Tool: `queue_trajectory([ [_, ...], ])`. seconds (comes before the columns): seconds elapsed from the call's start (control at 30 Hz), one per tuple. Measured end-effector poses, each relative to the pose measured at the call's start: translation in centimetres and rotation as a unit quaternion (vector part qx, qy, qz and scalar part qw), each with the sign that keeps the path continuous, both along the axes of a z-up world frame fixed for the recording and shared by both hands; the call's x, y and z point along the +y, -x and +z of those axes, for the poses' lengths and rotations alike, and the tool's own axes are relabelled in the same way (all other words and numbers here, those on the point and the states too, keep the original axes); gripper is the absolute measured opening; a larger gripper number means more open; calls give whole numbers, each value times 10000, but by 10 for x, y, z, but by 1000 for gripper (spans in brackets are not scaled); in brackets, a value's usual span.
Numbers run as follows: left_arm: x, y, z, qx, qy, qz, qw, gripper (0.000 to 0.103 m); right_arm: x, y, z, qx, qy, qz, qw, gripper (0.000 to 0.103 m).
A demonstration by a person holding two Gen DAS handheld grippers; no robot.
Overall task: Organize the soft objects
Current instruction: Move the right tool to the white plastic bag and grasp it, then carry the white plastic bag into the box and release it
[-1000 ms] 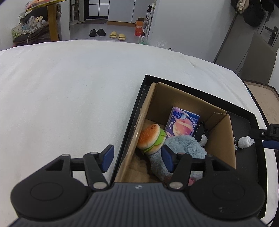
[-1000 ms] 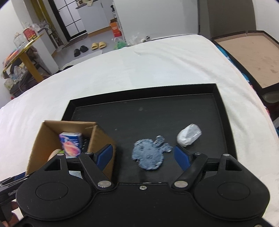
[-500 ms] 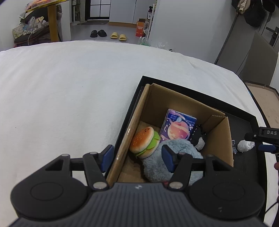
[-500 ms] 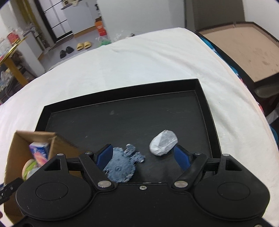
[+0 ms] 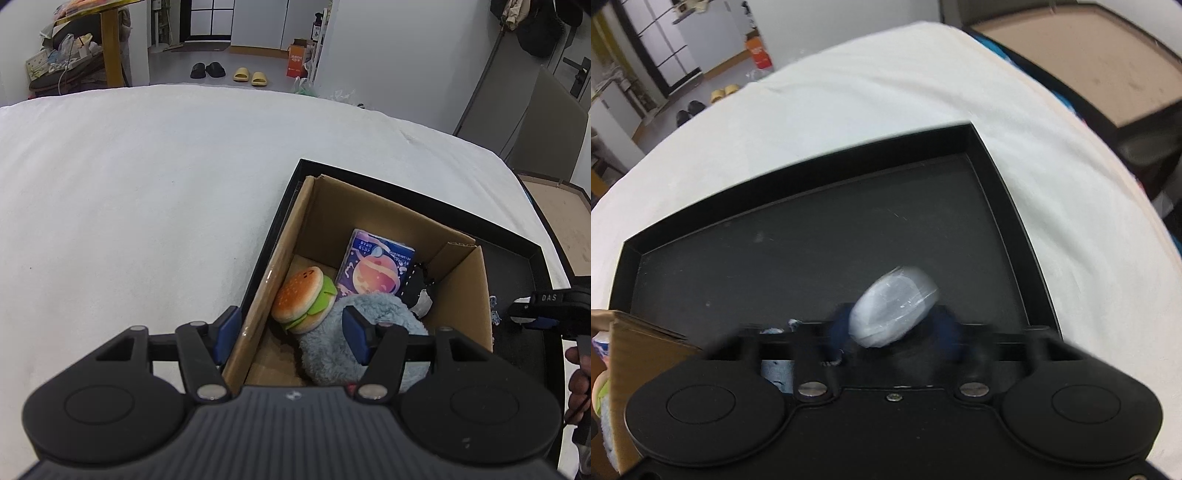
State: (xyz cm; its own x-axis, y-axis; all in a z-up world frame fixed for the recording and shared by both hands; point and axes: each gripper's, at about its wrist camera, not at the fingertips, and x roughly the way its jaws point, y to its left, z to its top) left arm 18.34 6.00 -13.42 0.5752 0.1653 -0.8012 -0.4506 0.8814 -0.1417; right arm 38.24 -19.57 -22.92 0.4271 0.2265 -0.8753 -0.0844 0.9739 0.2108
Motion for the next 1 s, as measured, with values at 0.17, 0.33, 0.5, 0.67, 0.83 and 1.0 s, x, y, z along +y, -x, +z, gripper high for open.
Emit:
queue_trajectory([
  [0.17,-1,-1,-2,16,4,5,10000,59,-2,15,8,-199,119,188,9996,35],
  [0.33,-1,1,-1,17,11,-6,10000,59,-8,25,21,-303,-33,169,9994,34],
  [0.5,-1,4,2,-5,33,-9,10000,59,-8,34,35,-389,-206,195,9988,35],
  [0.67,0,8,4,-75,35,-22,10000,59,-5,48,50,-434,-447,288,9976,35],
  [0.83,5,12,5,-117,120,-3,9999,59,3,59,62,-525,-534,406,9964,35],
  [1.0,9,15,5,-164,182,-23,9997,59,17,70,76,-619,-597,547,9948,35],
])
